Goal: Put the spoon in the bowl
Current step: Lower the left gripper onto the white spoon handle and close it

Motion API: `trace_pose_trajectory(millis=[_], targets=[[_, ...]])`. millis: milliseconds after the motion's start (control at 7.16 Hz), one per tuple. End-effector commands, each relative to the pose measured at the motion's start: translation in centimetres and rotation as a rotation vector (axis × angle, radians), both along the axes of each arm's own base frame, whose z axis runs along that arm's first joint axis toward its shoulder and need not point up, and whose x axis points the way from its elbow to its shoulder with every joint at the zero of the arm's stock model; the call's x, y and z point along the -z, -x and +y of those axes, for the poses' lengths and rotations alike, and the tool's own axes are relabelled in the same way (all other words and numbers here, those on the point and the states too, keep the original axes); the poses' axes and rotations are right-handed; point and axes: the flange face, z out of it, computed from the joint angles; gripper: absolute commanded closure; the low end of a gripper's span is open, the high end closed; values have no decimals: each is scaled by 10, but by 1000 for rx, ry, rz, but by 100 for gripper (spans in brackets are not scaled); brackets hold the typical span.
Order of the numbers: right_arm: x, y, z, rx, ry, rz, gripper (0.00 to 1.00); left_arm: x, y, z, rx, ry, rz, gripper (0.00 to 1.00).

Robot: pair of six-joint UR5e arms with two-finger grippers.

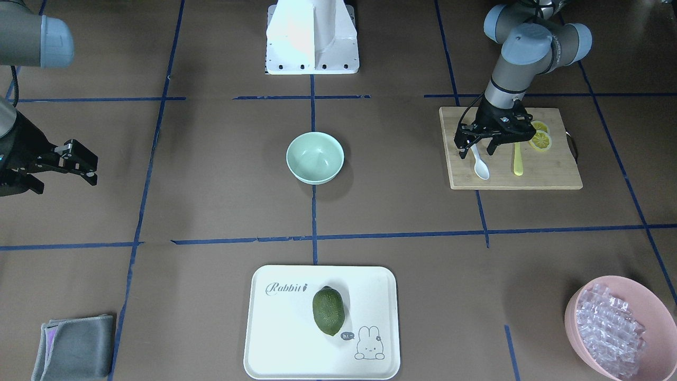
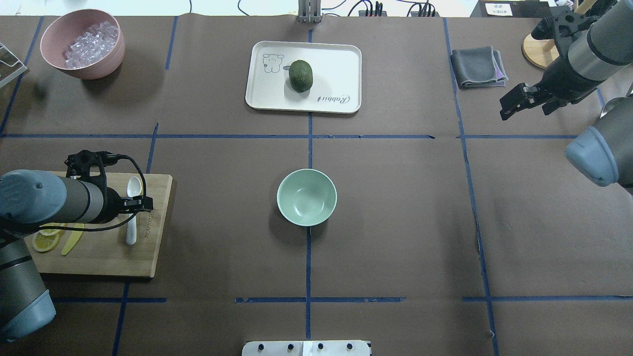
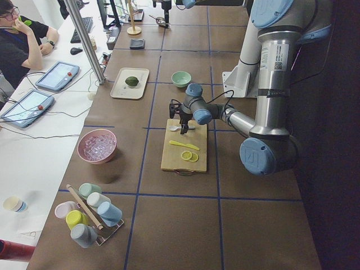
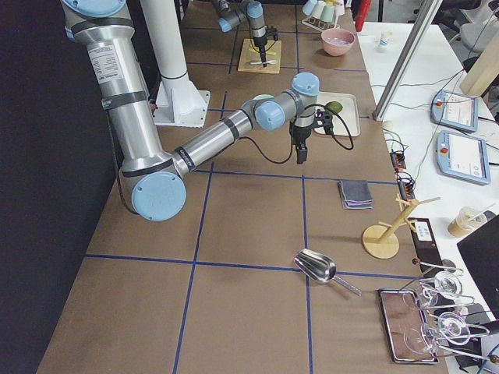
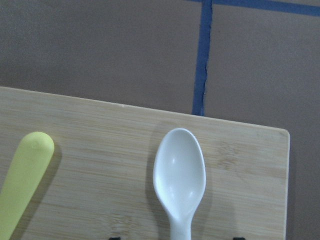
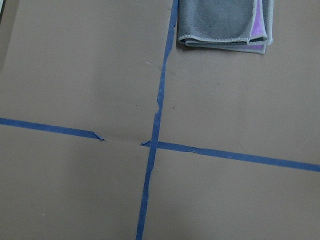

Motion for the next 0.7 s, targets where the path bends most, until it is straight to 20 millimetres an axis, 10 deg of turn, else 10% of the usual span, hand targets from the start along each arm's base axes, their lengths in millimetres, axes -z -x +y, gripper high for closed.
trace_pose_trajectory(millis=[0, 559], targets=[[1, -1, 0, -2, -1, 0, 0, 3, 4, 1, -2, -2, 5, 36], [0, -1, -1, -3, 1, 1, 0, 8, 5, 1, 2, -7, 13, 39]])
